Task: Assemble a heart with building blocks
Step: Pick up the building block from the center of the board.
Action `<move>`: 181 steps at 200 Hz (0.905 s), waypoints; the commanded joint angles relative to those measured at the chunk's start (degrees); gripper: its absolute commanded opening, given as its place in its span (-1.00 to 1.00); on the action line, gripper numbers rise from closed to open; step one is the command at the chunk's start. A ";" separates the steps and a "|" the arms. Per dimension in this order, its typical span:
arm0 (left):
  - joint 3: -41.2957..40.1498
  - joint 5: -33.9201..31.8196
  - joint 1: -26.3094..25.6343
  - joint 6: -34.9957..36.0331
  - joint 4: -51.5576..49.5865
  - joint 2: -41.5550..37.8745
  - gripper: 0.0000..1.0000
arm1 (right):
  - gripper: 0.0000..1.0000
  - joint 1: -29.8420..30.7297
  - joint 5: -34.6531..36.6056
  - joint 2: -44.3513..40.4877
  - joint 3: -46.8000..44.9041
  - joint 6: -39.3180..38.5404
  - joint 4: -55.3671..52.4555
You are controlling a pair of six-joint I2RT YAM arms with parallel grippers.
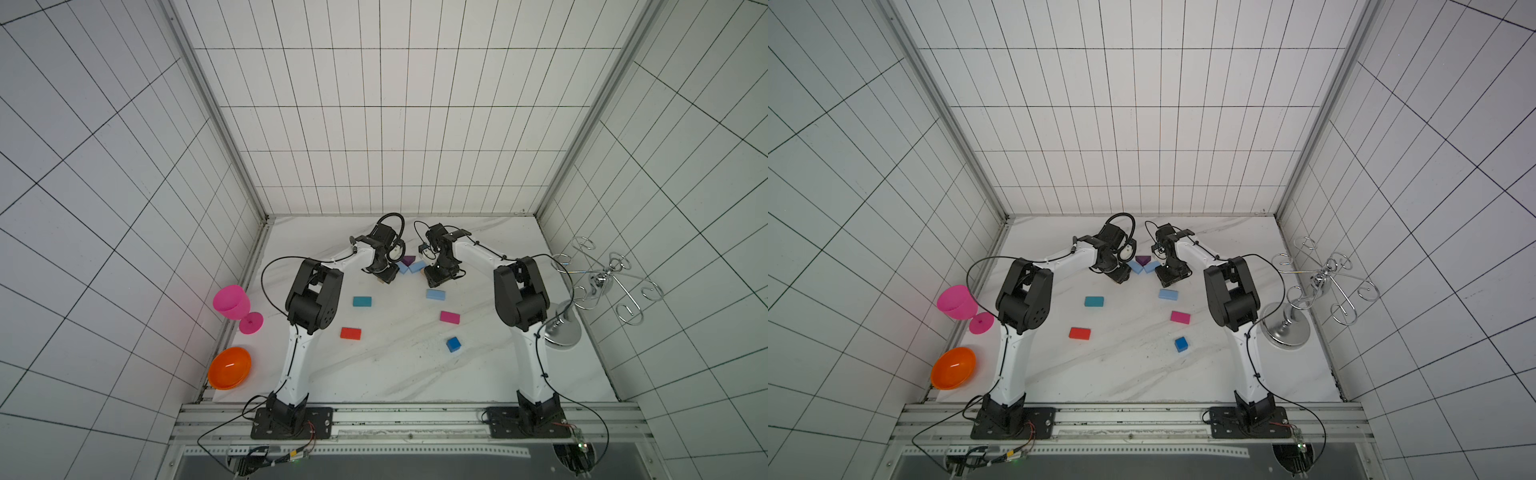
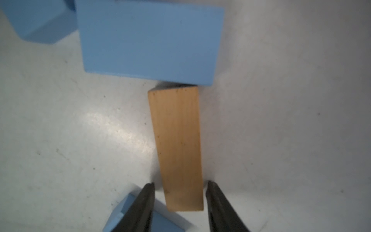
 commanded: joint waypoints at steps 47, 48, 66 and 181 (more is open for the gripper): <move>-1.96 -0.97 1.12 0.87 0.09 -3.17 0.57 | 0.97 0.12 -0.65 -0.91 -0.48 0.19 -1.88; -1.99 -1.03 1.19 0.84 0.09 -3.30 0.57 | 0.97 0.13 -0.70 -0.96 -0.51 0.19 -1.87; -2.95 -1.38 2.08 0.99 0.09 -6.15 0.60 | 0.98 0.10 -0.77 -2.36 -0.18 -0.38 -1.95; -13.01 -4.35 12.09 -42.36 -16.60 -25.42 0.74 | 0.22 1.88 6.23 -23.78 -22.97 -20.33 7.84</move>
